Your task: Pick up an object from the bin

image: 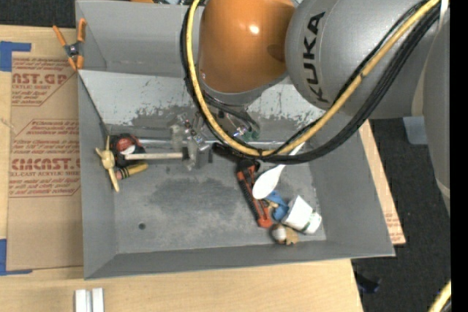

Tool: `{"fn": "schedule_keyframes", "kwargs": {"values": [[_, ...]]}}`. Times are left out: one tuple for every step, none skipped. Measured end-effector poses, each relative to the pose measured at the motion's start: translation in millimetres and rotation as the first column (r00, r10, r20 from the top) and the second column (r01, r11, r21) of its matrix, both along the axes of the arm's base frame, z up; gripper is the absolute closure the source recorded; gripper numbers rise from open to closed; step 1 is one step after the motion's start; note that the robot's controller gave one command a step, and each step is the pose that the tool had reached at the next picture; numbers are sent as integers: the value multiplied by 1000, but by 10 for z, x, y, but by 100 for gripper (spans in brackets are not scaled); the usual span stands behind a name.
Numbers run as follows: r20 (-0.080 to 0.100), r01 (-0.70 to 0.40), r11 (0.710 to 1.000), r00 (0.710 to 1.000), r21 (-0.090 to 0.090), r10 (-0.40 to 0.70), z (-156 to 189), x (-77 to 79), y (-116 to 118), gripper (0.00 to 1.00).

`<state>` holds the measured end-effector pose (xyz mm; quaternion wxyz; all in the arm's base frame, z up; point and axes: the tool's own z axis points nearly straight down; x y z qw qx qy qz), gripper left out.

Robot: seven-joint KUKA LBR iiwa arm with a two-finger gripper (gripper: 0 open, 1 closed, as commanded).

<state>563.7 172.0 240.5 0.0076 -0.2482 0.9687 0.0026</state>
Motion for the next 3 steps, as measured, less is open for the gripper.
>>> {"fn": "schedule_keyframes", "kwargs": {"values": [[12, -114, 993, 993, -1, 114, -1228, 185, -154, 100], [14, -176, 984, 984, -1, 176, -1013, 181, -168, 100], [13, -134, 991, 991, -1, 134, 107, 197, -324, 100]]}}
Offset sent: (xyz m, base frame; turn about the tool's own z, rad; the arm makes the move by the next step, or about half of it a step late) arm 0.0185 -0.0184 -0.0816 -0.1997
